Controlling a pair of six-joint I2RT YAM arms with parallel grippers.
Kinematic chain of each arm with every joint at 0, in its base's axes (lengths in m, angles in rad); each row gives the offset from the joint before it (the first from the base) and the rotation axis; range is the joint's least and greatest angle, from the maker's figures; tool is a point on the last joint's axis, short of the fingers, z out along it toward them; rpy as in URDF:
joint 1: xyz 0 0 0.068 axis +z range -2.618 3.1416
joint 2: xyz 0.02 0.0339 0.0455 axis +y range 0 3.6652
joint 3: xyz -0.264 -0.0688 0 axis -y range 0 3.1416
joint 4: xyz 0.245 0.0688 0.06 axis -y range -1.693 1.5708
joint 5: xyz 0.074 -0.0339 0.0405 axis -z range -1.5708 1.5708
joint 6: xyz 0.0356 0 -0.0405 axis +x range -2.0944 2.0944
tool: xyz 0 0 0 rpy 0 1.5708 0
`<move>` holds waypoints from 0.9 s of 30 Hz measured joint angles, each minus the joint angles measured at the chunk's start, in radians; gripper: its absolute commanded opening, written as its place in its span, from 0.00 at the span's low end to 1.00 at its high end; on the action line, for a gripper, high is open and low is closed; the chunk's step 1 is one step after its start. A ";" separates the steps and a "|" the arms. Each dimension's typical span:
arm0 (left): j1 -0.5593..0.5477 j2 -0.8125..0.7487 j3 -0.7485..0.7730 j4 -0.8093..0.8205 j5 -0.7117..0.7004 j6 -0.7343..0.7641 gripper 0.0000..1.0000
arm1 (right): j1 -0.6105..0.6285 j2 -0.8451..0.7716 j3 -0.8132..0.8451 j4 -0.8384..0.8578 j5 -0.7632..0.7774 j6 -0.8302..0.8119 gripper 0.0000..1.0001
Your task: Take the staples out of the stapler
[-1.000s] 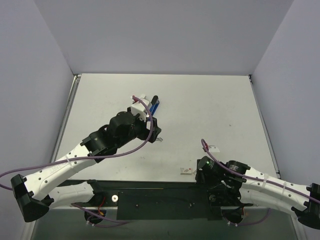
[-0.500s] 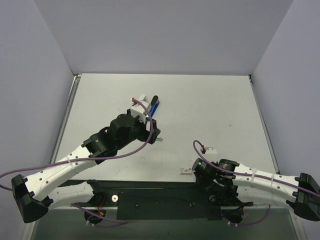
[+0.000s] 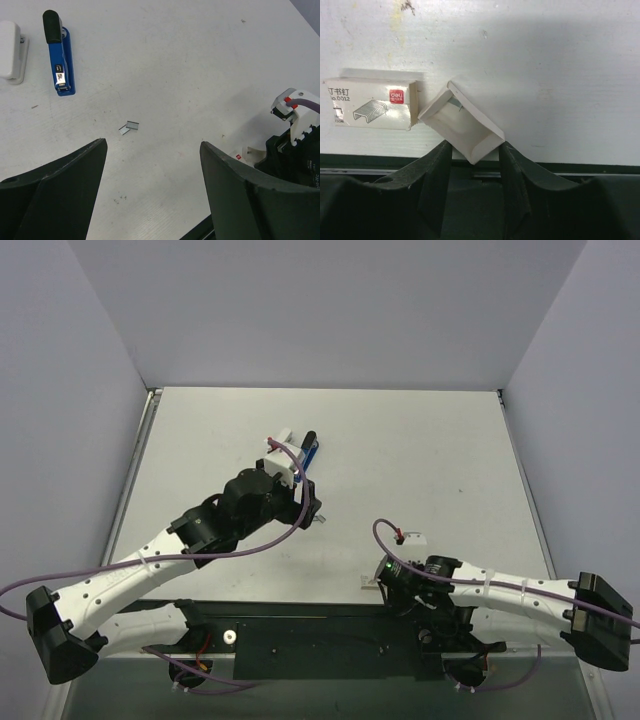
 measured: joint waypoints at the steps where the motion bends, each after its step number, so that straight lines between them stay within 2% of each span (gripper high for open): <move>1: 0.000 0.001 0.000 0.000 -0.001 0.001 0.85 | 0.000 0.006 0.003 0.003 0.004 0.000 0.35; 8: 0.000 0.017 0.000 0.000 -0.008 0.003 0.85 | -0.015 0.032 0.007 0.036 0.042 -0.011 0.31; 16: 0.000 0.023 0.000 0.000 -0.011 0.004 0.85 | -0.184 0.061 0.010 0.131 0.033 -0.126 0.30; 27: 0.000 0.020 -0.025 0.001 -0.011 0.004 0.85 | -0.265 0.316 0.159 0.266 0.000 -0.340 0.33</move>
